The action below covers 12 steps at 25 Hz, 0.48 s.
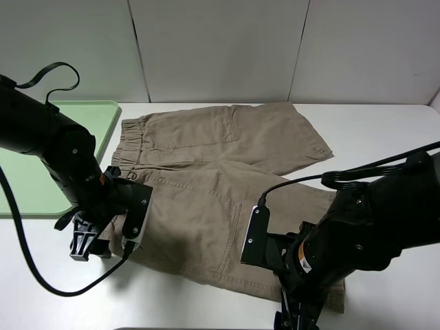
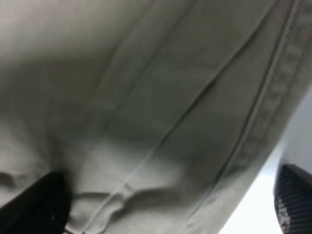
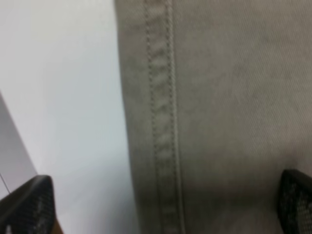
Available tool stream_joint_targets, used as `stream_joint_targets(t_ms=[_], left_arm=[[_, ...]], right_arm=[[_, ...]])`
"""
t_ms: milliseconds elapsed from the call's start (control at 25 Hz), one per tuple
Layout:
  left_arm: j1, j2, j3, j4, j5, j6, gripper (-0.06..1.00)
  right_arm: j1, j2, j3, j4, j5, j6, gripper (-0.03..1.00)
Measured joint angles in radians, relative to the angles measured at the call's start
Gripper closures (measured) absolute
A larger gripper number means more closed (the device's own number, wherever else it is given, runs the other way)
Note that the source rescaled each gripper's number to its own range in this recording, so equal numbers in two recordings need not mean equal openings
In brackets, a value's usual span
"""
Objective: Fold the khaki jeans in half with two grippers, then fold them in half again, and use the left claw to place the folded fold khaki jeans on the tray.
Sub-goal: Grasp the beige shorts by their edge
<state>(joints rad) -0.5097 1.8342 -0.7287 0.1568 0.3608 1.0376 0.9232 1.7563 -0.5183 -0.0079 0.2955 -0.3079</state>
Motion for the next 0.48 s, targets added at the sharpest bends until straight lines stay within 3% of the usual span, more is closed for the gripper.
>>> stream_joint_targets(t_ms=[120,200,360,480], left_arm=[[0.000,0.000,0.000,0.000,-0.009,0.000,0.23],[0.000,0.000,0.000,-0.001,-0.009,0.000,0.37],[0.000,0.001,0.000,-0.002,-0.009,0.000,0.76],[0.000,0.001,0.000,-0.003,-0.010,0.000,0.91]], right_arm=[[0.000,0.000,-0.001,0.008,-0.002,0.005,0.08],[0.000,0.002,-0.004,0.008,-0.010,0.012,0.24],[0.000,0.005,-0.006,0.008,-0.033,0.015,0.58],[0.000,0.005,-0.009,-0.001,-0.041,0.015,0.86]])
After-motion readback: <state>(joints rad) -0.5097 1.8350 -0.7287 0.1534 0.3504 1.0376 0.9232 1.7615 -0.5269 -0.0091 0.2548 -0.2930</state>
